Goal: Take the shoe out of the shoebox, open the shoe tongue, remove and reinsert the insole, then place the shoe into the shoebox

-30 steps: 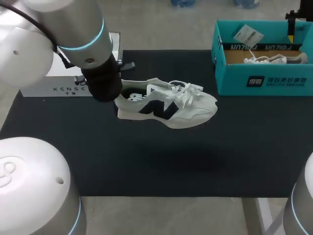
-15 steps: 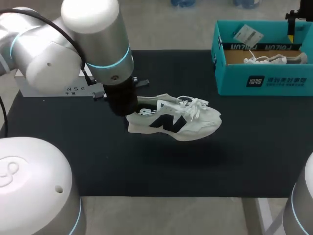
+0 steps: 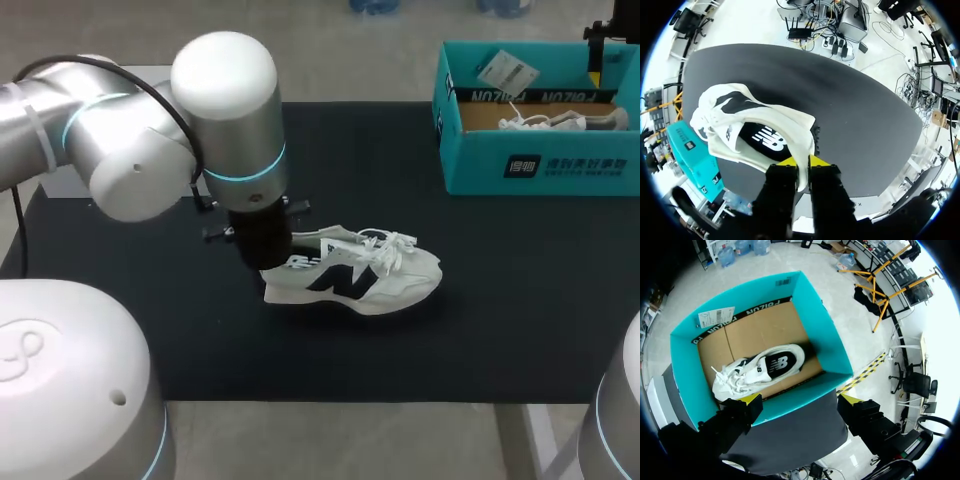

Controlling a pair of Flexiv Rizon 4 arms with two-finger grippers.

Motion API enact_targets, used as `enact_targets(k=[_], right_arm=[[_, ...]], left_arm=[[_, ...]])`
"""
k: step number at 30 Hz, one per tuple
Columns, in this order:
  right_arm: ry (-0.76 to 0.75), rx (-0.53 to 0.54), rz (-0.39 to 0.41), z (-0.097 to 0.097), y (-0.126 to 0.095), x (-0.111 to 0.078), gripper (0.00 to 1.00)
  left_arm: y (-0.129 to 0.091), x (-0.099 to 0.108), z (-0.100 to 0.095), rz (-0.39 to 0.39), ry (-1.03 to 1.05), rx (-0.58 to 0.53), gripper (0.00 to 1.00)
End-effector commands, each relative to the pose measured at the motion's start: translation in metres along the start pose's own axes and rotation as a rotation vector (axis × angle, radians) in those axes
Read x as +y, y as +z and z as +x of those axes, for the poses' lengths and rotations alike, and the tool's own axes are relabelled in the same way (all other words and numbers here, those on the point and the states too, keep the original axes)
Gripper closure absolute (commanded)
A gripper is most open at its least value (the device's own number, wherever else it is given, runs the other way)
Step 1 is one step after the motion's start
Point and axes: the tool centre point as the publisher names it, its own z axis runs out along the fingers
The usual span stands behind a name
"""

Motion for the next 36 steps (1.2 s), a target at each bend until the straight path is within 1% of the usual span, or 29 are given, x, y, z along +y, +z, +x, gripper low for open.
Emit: enact_targets(k=[1, 6, 13, 18, 22, 23, 24, 30, 31, 33, 36], right_arm=[[0.001, 0.001, 0.0, 0.0, 0.0, 0.0, 0.0], [0.001, 0.001, 0.0, 0.0, 0.0, 0.0, 0.0], [0.001, 0.001, 0.0, 0.0, 0.0, 0.0, 0.0], [0.001, 0.001, 0.0, 0.0, 0.0, 0.0, 0.0], [0.001, 0.001, 0.0, 0.0, 0.0, 0.0, 0.0], [0.001, 0.001, 0.0, 0.0, 0.0, 0.0, 0.0], [0.001, 0.001, 0.0, 0.0, 0.0, 0.0, 0.0], [0.001, 0.001, 0.0, 0.0, 0.0, 0.0, 0.0], [0.001, 0.001, 0.0, 0.0, 0.0, 0.0, 0.0], [0.001, 0.001, 0.0, 0.0, 0.0, 0.0, 0.0], [0.001, 0.001, 0.0, 0.0, 0.0, 0.0, 0.0]], left_arm=[[0.015, 0.0, 0.0, 0.003, -0.003, 0.005, 1.0], [0.033, -0.001, 0.002, 0.009, -0.008, 0.022, 1.0], [0.051, -0.002, 0.004, 0.014, 0.005, 0.006, 1.0], [0.059, -0.001, 0.003, 0.012, 0.012, 0.002, 1.0], [0.059, 0.0, 0.003, -0.001, 0.019, 0.004, 1.0], [0.057, 0.0, 0.003, -0.002, 0.016, 0.003, 0.62], [0.053, 0.001, 0.003, -0.002, 0.018, -0.011, 0.0], [0.023, 0.006, 0.011, -0.025, -0.003, -0.079, 0.0], [0.017, 0.008, 0.014, -0.019, -0.024, -0.102, 0.0], [0.003, 0.014, 0.024, 0.023, -0.105, -0.154, 0.0], [-0.012, 0.022, 0.044, 0.117, -0.246, -0.242, 0.0]])
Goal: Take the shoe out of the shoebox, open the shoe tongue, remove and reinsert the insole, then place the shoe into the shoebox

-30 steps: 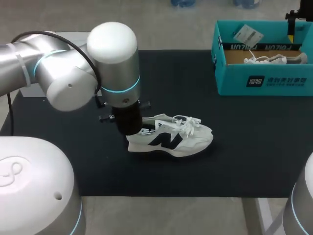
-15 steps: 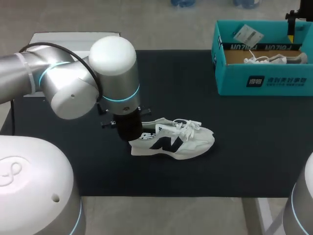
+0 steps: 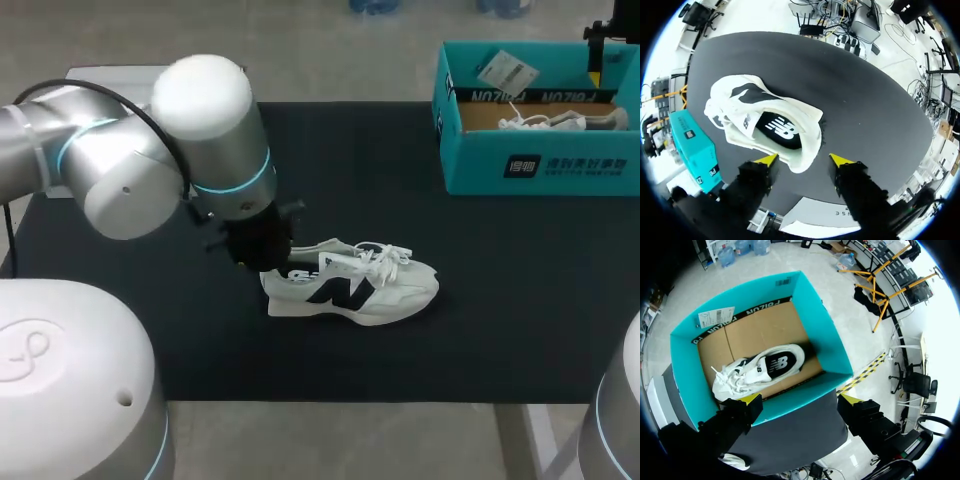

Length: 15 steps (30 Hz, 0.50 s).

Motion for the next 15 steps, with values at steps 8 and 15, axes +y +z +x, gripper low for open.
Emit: enact_targets(k=[8, 15], right_arm=[[0.001, 0.001, 0.0, 0.0, 0.0, 0.0, 0.0], [0.001, 0.001, 0.0, 0.0, 0.0, 0.0, 0.0]], left_arm=[[-0.063, 0.013, 0.075, 0.264, -0.427, -0.252, 0.0], [-0.063, 0.013, 0.075, 0.264, -0.427, -0.252, 0.0]])
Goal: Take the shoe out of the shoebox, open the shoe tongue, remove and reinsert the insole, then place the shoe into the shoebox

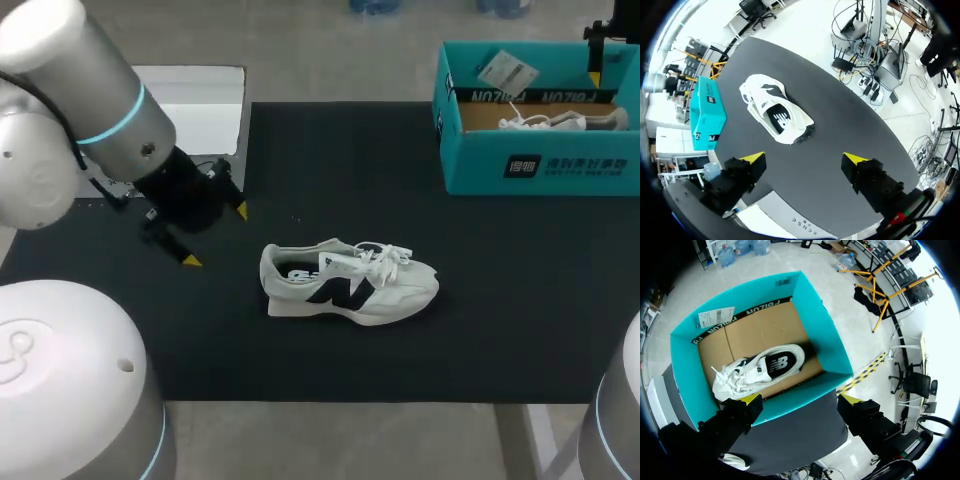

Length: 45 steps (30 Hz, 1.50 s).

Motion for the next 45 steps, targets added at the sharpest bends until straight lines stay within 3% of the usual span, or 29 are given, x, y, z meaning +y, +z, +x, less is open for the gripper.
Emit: enact_targets(k=[1, 20, 22, 25, 27, 28, 32, 37, 45], right_arm=[[0.001, 0.001, 0.0, 0.0, 0.0, 0.0, 0.0], [0.001, 0.001, 0.0, 0.0, 0.0, 0.0, 0.0], [0.001, 0.001, 0.0, 0.0, 0.0, 0.0, 0.0], [0.001, 0.001, 0.0, 0.0, 0.0, 0.0, 0.0], [0.001, 0.001, 0.0, 0.0, 0.0, 0.0, 0.0], [0.001, 0.001, 0.0, 0.0, 0.0, 0.0, 0.0], [0.001, 0.001, 0.0, 0.0, 0.0, 0.0, 0.0], [0.001, 0.001, 0.0, 0.0, 0.0, 0.0, 0.0], [0.001, 0.001, 0.0, 0.0, 0.0, 0.0, 0.0]], left_arm=[[-0.003, 0.005, 0.019, 0.034, -0.024, -0.119, 0.0], [-0.003, 0.005, 0.019, 0.034, -0.024, -0.119, 0.0], [-0.003, 0.002, 0.02, 0.024, -0.1, -0.105, 0.0], [-0.005, 0.002, 0.028, 0.081, -0.193, -0.108, 0.0], [-0.008, 0.004, 0.031, 0.172, -0.243, -0.103, 0.0], [-0.008, 0.005, 0.034, 0.168, -0.275, -0.125, 0.0], [-0.008, 0.01, 0.045, 0.286, -0.302, -0.196, 0.0], [0.004, 0.022, 0.056, 0.425, -0.279, -0.172, 0.0], [0.019, 0.036, 0.06, 0.519, -0.389, -0.151, 0.0]])
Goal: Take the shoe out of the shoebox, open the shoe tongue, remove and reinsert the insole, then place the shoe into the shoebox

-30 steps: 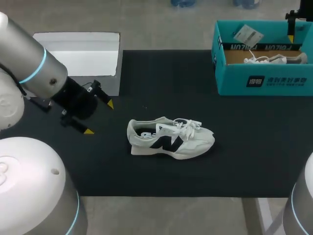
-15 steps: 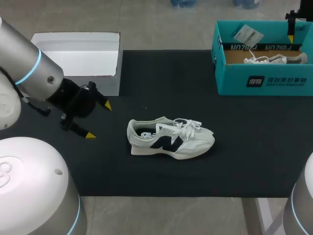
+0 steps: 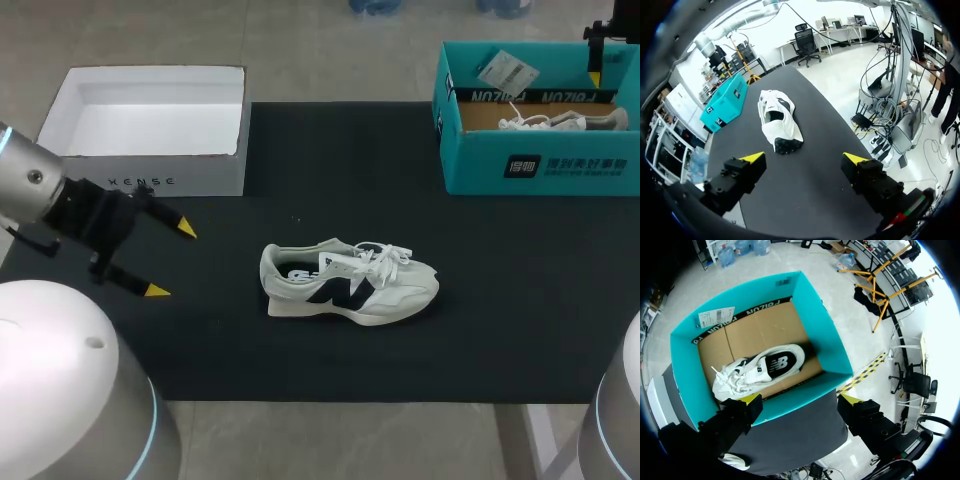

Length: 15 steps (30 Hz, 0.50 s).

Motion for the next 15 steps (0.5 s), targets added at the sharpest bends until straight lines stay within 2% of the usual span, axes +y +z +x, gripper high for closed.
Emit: enact_targets(k=[1, 7, 15], right_arm=[[0.001, 0.001, 0.0, 0.0, 0.0, 0.0, 0.0], [0.001, 0.001, 0.0, 0.0, 0.0, 0.0, 0.0], [0.001, 0.001, 0.0, 0.0, 0.0, 0.0, 0.0]], left_arm=[[0.007, 0.013, -0.01, 0.083, -0.036, 0.01, 0.0], [0.011, 0.029, -0.01, 0.159, -0.096, 0.002, 0.0], [0.024, 0.055, -0.001, 0.264, -0.166, -0.014, 0.0]])
